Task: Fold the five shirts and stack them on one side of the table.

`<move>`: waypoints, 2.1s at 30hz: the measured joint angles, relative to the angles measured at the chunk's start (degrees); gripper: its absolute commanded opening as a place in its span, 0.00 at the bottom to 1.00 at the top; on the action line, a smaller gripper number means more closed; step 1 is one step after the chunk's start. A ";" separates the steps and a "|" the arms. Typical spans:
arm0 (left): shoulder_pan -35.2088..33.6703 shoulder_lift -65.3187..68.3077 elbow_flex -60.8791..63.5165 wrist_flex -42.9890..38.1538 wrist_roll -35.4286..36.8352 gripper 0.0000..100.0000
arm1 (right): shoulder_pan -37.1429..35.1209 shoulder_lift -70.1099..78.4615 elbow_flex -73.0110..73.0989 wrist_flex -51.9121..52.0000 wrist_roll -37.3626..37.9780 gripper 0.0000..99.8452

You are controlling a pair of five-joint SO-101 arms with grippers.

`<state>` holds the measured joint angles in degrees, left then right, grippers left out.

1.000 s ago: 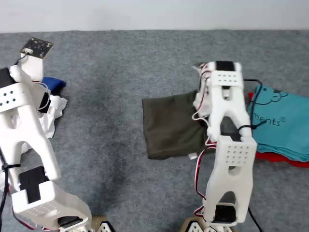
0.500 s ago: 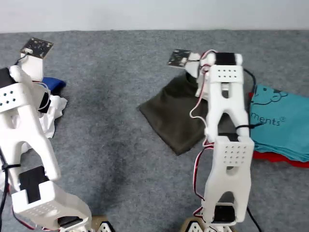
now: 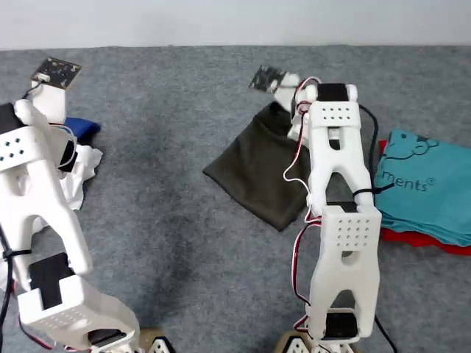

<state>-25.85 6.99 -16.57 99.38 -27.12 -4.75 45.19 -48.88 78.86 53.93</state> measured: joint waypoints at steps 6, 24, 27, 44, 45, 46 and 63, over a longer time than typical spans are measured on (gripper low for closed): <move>0.00 0.00 0.00 0.00 0.00 0.01 | 0.00 -7.82 0.00 4.48 -10.37 0.24; 0.00 0.00 0.00 0.00 0.00 0.01 | -2.81 -22.15 2.02 21.63 -48.00 0.24; 0.00 0.00 0.00 0.00 0.00 0.01 | -3.60 -27.69 8.00 21.63 -55.21 0.24; 0.00 0.00 0.00 0.00 0.00 0.01 | -8.00 -13.54 20.04 9.23 -90.73 0.55; 0.00 0.00 0.00 0.00 0.00 0.01 | -8.00 -11.87 20.04 7.91 -91.25 0.55; 0.00 0.00 0.00 0.00 0.00 0.01 | -8.00 -10.29 20.04 6.42 -91.69 0.55; 0.00 0.00 0.00 0.00 0.00 0.01 | -7.56 1.23 18.90 0.62 -94.59 0.09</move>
<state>-25.85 6.99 -16.57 99.38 -27.12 -12.31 46.42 -29.98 79.47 -40.66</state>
